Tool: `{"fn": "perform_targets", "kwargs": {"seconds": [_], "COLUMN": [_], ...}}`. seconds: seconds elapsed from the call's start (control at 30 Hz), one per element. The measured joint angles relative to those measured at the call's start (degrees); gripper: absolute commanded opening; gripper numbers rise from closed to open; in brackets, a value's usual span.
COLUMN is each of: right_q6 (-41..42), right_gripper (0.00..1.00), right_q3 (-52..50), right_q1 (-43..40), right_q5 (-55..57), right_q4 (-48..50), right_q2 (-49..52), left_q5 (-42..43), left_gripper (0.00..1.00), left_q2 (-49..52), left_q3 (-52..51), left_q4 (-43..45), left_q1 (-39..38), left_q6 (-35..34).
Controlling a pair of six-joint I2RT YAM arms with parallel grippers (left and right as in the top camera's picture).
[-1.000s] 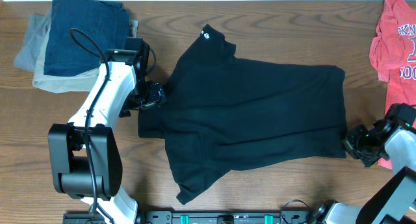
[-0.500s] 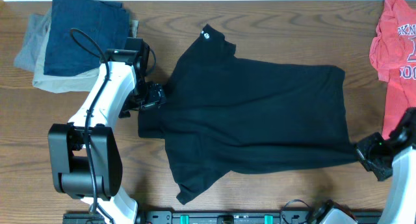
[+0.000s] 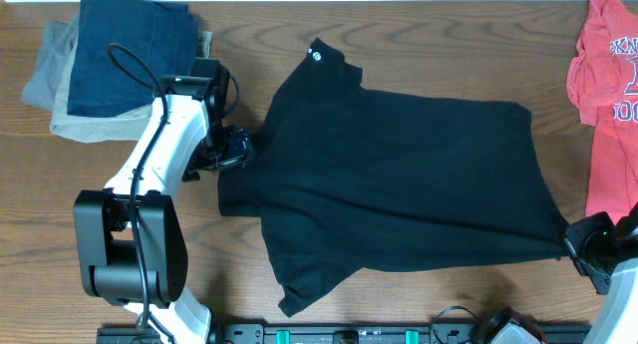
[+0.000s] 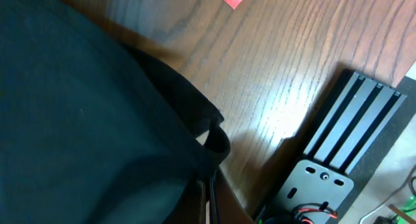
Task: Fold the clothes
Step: 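Grasp the polo's lower right corner with the right gripper, then move the left gripper to the polo's lower left hem and grasp it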
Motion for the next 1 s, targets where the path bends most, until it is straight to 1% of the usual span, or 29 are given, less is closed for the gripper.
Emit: {"fn": "perform_targets", "kwargs": {"seconds": [0.2, 0.3, 0.37, 0.47, 0.53, 0.63, 0.73, 0.9, 1.0], "right_q6": [0.0, 0.0, 0.0, 0.0, 0.0, 0.0, 0.0, 0.0, 0.0], "right_gripper": [0.01, 0.01, 0.01, 0.01, 0.01, 0.01, 0.02, 0.02, 0.02], "right_q3": [0.0, 0.0, 0.0, 0.0, 0.0, 0.0, 0.0, 0.0, 0.0], "right_q1": [0.0, 0.0, 0.0, 0.0, 0.0, 0.0, 0.0, 0.0, 0.0], "right_q5": [-0.3, -1.0, -1.5, -1.9, -2.2, -2.6, -2.9, -3.1, -3.1], "right_q4": [1.0, 2.4, 3.2, 4.3, 5.2, 6.2, 6.7, 7.5, 8.1], "right_q2": [0.4, 0.9, 1.4, 1.9, 2.0, 2.2, 2.3, 2.3, 2.3], "left_q5": [0.0, 0.1, 0.8, 4.6, 7.6, 11.5, 13.7, 15.2, 15.5], "left_gripper": [0.91, 0.91, 0.91, 0.91, 0.91, 0.91, 0.91, 0.91, 0.91], "left_q2": [-0.9, -4.4, -8.2, -13.2, -15.0, -16.6, -18.2, -23.3, -27.0], "left_q3": [0.0, 0.0, 0.0, 0.0, -0.8, -4.3, -9.4, -18.4, -24.1], "left_q4": [-3.2, -5.5, -9.3, -14.5, -15.3, -14.4, -12.8, -8.1, -2.7], "left_q1": [0.0, 0.0, 0.0, -0.1, -0.8, -3.9, -8.4, -14.4, -16.8], "left_q6": [0.0, 0.2, 0.2, 1.0, 1.8, 2.1, 0.9, -4.0, -7.4]}}
